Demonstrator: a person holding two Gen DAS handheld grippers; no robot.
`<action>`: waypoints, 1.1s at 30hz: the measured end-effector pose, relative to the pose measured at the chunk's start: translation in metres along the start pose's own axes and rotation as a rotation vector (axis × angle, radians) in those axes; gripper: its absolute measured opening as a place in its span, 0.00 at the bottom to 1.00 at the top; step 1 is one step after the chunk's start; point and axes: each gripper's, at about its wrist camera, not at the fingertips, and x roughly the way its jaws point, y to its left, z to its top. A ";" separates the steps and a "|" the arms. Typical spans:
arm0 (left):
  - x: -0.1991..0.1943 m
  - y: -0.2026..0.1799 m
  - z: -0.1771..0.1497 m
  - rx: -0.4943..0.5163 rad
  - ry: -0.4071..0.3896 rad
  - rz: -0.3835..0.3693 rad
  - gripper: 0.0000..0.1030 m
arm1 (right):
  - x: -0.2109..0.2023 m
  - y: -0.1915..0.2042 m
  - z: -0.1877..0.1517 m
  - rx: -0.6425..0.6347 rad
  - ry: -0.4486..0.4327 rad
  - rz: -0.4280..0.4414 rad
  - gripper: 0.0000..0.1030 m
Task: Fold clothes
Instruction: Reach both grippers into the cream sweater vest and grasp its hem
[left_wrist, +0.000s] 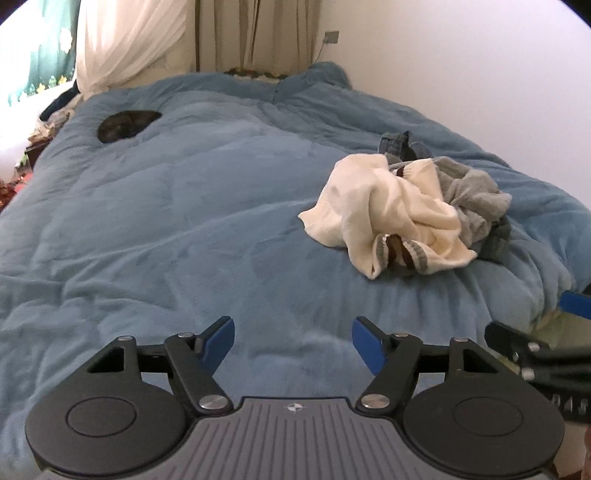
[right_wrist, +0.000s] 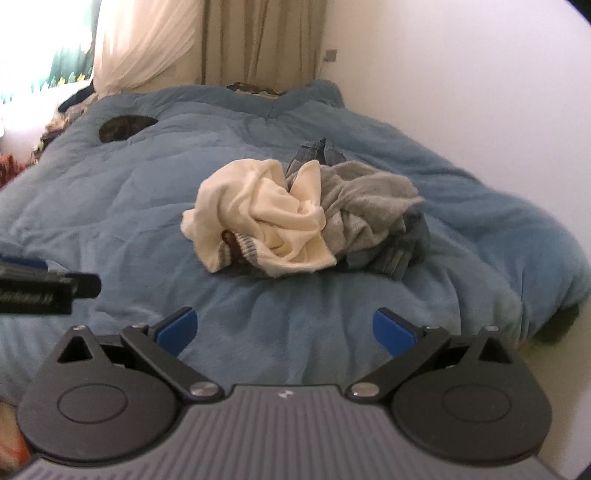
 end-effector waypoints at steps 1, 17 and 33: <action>0.010 0.000 0.004 -0.011 0.011 -0.008 0.67 | 0.006 0.000 0.001 -0.010 -0.009 0.005 0.99; 0.113 -0.002 0.051 -0.126 0.085 -0.226 0.75 | 0.109 -0.007 0.016 -0.072 -0.031 0.041 0.73; 0.142 0.005 0.060 -0.193 0.047 -0.314 0.06 | 0.154 -0.005 0.019 -0.036 -0.010 0.082 0.09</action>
